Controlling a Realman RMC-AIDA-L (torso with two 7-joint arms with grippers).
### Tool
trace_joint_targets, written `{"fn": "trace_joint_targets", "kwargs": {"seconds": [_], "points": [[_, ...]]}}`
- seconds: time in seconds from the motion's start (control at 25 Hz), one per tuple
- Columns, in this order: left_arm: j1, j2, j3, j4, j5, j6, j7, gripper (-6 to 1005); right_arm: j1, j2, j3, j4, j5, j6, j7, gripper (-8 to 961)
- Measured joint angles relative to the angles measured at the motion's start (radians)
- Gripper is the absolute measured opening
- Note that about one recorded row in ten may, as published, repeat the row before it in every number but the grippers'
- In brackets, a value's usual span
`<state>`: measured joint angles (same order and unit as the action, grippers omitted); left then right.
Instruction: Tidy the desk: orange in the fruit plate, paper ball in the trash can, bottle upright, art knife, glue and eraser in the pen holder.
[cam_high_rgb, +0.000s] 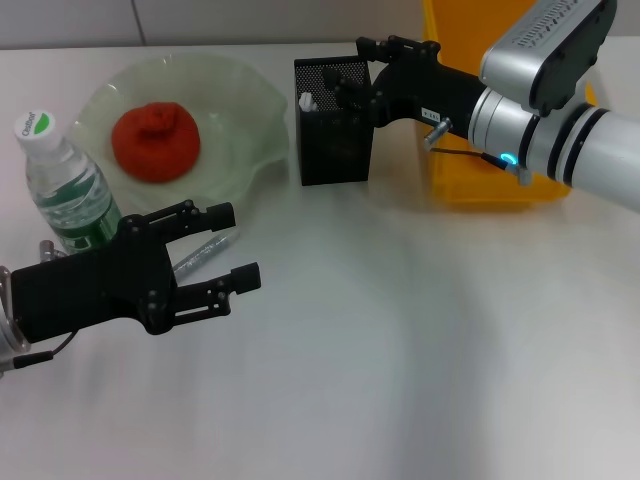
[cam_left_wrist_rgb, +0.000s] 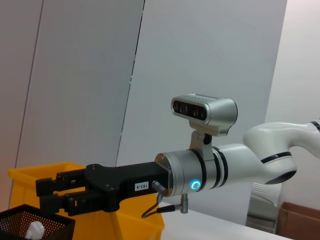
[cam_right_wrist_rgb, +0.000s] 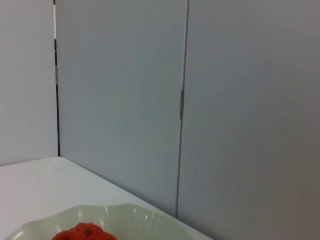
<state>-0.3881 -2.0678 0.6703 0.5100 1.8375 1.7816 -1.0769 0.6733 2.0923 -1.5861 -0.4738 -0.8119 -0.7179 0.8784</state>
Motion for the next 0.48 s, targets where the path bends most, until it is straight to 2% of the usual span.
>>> {"fn": "trace_joint_targets", "kwargs": {"seconds": [0.28,0.44,0.48], "points": [[0.0,0.0,0.0,-0.001,-0.001,0.0,0.0,779,-0.02,0.0,-0.026,-0.04,-0.001,0.0,-0.001,567],[0.003,0.0,-0.001,0.004,-0.002,0.006,-0.004,779,-0.091,-0.002,-0.079,-0.158,-0.001,0.0,-0.002,567],[0.004,0.0,-0.001,0.005,-0.002,0.007,-0.005,779,-0.137,-0.003,-0.098,-0.226,-0.001,0.0,0.003,567]]}}
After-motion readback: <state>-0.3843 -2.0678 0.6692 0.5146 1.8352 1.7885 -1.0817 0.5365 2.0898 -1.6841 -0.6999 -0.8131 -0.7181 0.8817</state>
